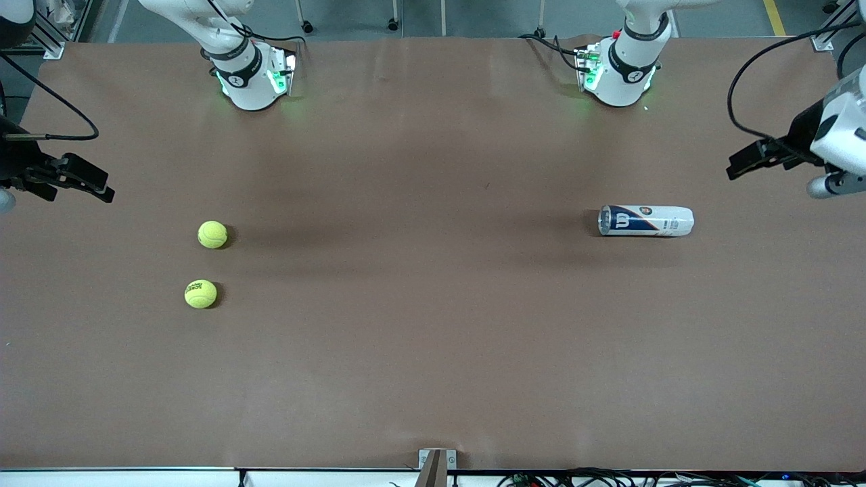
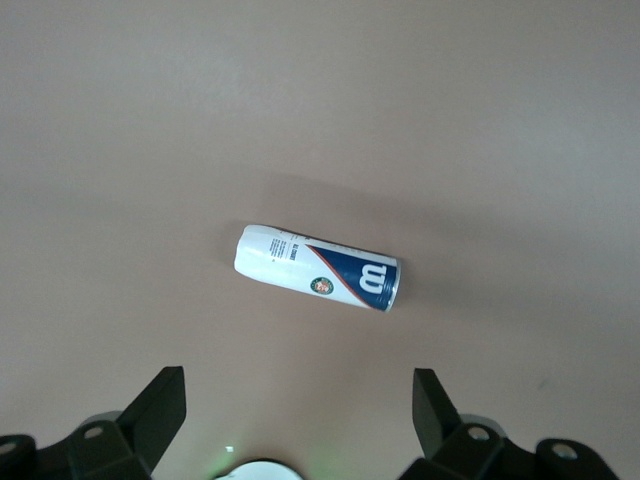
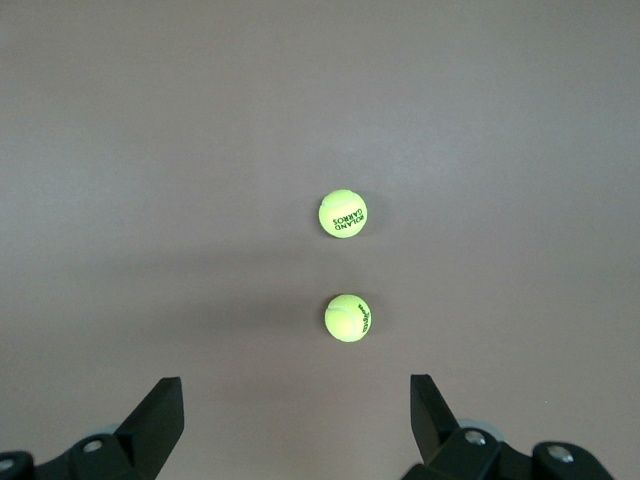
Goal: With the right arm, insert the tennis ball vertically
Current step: 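Reach the left gripper to the white tennis can and grasp it, then lift the can upright with the left gripper while the right gripper grasps a ball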
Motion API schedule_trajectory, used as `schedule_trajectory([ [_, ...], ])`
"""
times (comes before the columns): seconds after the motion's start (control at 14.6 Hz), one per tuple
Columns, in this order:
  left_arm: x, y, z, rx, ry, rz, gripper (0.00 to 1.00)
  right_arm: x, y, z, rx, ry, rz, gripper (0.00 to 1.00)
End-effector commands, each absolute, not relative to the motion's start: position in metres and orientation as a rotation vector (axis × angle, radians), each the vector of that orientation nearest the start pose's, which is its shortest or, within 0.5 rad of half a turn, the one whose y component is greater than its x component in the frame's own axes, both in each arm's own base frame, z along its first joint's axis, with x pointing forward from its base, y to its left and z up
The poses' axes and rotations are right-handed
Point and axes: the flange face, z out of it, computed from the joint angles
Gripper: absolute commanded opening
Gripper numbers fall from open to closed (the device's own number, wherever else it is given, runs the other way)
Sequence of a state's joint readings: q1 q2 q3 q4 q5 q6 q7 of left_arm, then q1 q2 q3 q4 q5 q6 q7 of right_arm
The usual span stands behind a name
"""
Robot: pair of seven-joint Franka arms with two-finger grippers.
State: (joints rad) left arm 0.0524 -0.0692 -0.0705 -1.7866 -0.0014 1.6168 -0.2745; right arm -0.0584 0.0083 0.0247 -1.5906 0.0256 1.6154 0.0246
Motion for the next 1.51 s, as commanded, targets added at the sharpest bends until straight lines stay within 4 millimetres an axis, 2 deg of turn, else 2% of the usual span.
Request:
schedule_trajectory([
  [0.0,0.521,0.004,0.540,-3.019,-0.717,0.135,1.00,0.561,-0.022,0.611,-3.111,0.087,-0.008,1.00],
  [0.07,0.520,0.008,0.531,-2.993,-0.807,0.138,1.00,0.562,-0.023,0.611,-3.111,0.090,-0.008,1.00],
  [0.34,0.502,-0.003,0.498,-2.964,-0.868,0.134,1.00,0.565,-0.024,0.606,-3.111,0.093,-0.001,1.00],
  [0.48,0.494,-0.008,0.478,-2.891,-1.069,0.109,1.00,0.567,-0.028,0.604,-3.110,0.107,0.001,1.00],
  [0.62,0.490,-0.029,0.453,-2.806,-1.216,0.098,1.00,0.567,-0.029,0.602,-3.108,0.114,0.006,1.00],
  [0.75,0.488,-0.036,0.423,-2.697,-1.380,0.057,1.00,0.568,-0.033,0.600,-3.107,0.126,0.013,1.00],
  [0.82,0.486,-0.044,0.406,-2.655,-1.413,0.049,1.00,0.569,-0.035,0.599,-3.107,0.133,0.013,1.00],
  [0.96,0.482,-0.042,0.373,-2.577,-1.462,0.007,1.00,0.572,-0.038,0.595,-3.108,0.131,0.018,1.00],
  [1.1,0.476,-0.043,0.338,-2.521,-1.527,-0.031,1.00,0.585,-0.039,0.574,-3.110,0.132,0.049,1.00],
  [1.23,0.477,-0.043,0.312,-2.434,-1.619,-0.063,1.00,0.603,-0.039,0.558,-3.105,0.134,-0.025,1.00],
  [1.44,0.477,-0.047,0.274,-2.259,-1.717,-0.151,1.00,0.633,-0.038,0.514,-3.093,0.143,-0.063,1.00],
])
